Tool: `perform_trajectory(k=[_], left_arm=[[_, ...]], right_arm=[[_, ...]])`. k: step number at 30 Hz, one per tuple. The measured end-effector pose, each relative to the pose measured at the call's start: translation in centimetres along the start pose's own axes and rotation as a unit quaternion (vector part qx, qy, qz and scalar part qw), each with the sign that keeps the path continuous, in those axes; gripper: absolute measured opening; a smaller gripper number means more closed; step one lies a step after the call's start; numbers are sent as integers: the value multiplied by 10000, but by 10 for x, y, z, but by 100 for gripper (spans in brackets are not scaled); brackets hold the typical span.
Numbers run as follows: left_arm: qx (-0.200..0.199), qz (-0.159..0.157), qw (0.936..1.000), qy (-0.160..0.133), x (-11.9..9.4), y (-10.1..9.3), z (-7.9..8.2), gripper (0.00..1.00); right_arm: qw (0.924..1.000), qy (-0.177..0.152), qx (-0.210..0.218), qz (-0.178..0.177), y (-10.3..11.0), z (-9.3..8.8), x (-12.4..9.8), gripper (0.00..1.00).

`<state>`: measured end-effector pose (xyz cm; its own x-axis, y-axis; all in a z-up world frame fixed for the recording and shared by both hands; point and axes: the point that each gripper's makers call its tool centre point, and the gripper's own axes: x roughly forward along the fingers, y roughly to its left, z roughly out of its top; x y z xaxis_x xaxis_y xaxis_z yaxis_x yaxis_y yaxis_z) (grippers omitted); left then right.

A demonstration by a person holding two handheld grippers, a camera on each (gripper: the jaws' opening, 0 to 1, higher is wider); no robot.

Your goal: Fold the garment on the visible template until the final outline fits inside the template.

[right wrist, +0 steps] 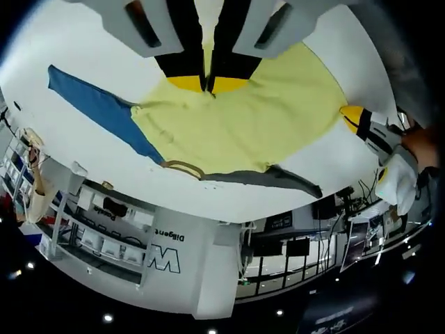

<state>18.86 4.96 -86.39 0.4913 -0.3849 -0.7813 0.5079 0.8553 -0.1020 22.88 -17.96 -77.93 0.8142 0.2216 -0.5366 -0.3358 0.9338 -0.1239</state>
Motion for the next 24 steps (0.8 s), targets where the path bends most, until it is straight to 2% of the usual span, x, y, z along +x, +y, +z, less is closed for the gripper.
perform_trajectory(k=[11,21,24], left_arm=[[54,35,10000,25,0,0,-1,0],[101,48,9999,69,-2,-2,-3,0],[105,52,9999,81,-2,-3,-4,0]], right_arm=[[9992,19,234,-336,-33,-18,-27,0],[9979,122,422,-480,-45,-34,-38,0],[9973,240,453,-526,-47,-41,-40,0]])
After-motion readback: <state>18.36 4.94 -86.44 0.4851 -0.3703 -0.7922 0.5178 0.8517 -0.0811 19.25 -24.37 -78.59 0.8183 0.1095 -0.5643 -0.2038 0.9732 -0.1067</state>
